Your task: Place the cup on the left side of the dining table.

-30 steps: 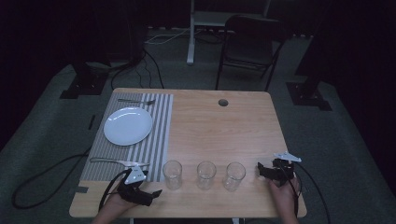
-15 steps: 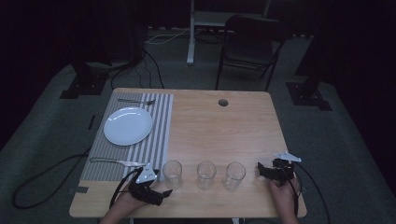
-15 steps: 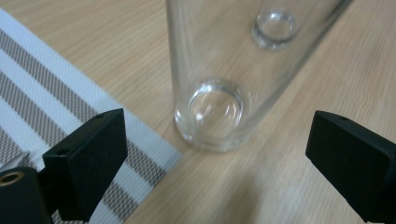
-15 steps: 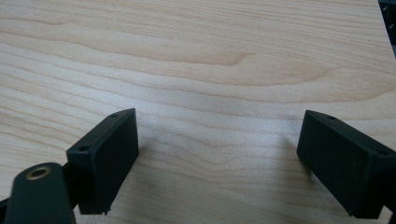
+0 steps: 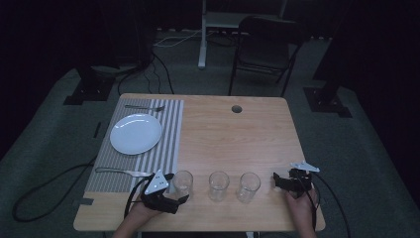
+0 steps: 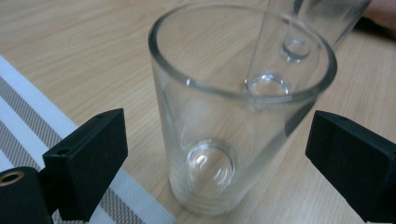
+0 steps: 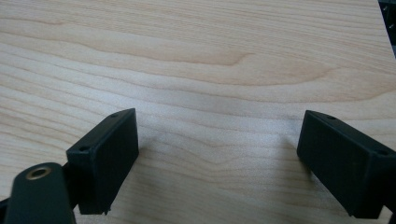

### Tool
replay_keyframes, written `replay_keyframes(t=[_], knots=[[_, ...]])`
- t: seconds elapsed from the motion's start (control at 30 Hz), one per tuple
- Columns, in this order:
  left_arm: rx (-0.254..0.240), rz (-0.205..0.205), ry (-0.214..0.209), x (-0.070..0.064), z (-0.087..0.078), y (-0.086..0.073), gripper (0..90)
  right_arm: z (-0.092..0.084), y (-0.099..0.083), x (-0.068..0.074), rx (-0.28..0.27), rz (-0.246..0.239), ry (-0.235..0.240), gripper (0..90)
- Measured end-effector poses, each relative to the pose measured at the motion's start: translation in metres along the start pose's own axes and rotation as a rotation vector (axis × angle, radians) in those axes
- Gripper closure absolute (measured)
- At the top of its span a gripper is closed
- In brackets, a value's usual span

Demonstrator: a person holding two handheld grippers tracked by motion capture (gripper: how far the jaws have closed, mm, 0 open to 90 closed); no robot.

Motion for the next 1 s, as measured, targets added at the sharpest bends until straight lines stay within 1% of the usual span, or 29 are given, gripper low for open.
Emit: replay_keyframes(t=[0.07,0.13,0.2,0.27,0.3,0.33,0.37,0.53,0.57,0.6,0.63,0.7,0.73,0.77,0.83,0.87,0.93,0.97,1.0], knots=[[-0.012,-0.005,-0.022,-0.001,0.002,0.002,6.1,0.0,0.0,0.0,0.0,0.0,0.0,12.3],[-0.023,0.004,-0.032,-0.002,0.004,0.004,6.1,0.0,0.0,0.0,0.0,0.0,0.0,12.3],[-0.035,0.016,-0.028,-0.004,0.005,0.006,6.1,0.0,0.0,0.0,0.0,0.0,0.0,12.3],[-0.05,0.015,-0.035,-0.004,0.007,0.008,6.1,0.0,0.0,0.0,0.0,0.0,0.0,12.3],[-0.056,0.014,-0.034,-0.004,0.007,0.009,10.7,0.0,0.0,0.0,0.0,0.0,0.0,12.3],[-0.075,0.017,-0.027,-0.005,0.007,0.009,10.7,0.0,0.0,0.0,0.0,0.0,0.0,12.3],[-0.084,0.016,-0.025,-0.005,0.007,0.01,14.1,0.0,0.0,0.0,0.0,0.0,0.0,12.3],[-0.102,0.01,0.002,-0.001,0.007,0.01,14.8,0.0,0.0,0.0,0.0,0.0,0.0,12.3],[-0.115,0.009,0.007,-0.001,0.006,0.01,17.1,0.0,0.0,0.0,0.0,0.0,0.0,12.3],[-0.121,0.015,0.011,-0.001,0.005,0.011,17.1,0.0,0.0,0.0,0.0,0.0,0.0,12.3],[-0.133,0.01,0.006,-0.001,0.004,0.012,17.5,0.0,0.0,0.0,0.0,0.0,0.0,12.3],[-0.136,0.008,-0.015,-0.001,0.004,0.012,17.5,0.0,0.0,0.0,0.0,0.0,0.0,12.3],[-0.134,0.012,-0.014,-0.002,0.005,0.012,17.5,0.0,0.0,0.0,0.0,0.0,0.0,12.3],[-0.13,0.007,-0.024,-0.002,0.006,0.012,17.5,0.0,0.0,0.0,0.0,0.0,0.0,12.3],[-0.125,0.016,-0.017,-0.003,0.008,0.011,17.5,0.0,0.0,0.0,0.0,0.0,0.0,12.3],[-0.125,0.015,-0.02,-0.003,0.009,0.011,17.6,0.0,0.0,0.0,0.0,0.0,0.0,12.3],[-0.141,0.014,-0.014,-0.004,0.008,0.012,22.9,0.0,0.0,0.0,0.0,0.0,0.0,12.3],[-0.137,0.016,-0.013,-0.004,0.008,0.012,23.0,0.0,0.0,0.0,0.0,0.0,0.0,12.3],[-0.136,0.017,-0.001,-0.004,0.009,0.013,23.5,0.0,0.0,0.0,0.0,0.0,0.0,12.3]])
Point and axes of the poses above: each handheld gripper's, and its own axes: z roughly forward along the jaws, y roughly out of its top, x roughly to its left, the point moved 5 cm from there along z, roughly forward along the jaws, and after that the axes turned 7 degrees about -y, right-handed, at the moved point
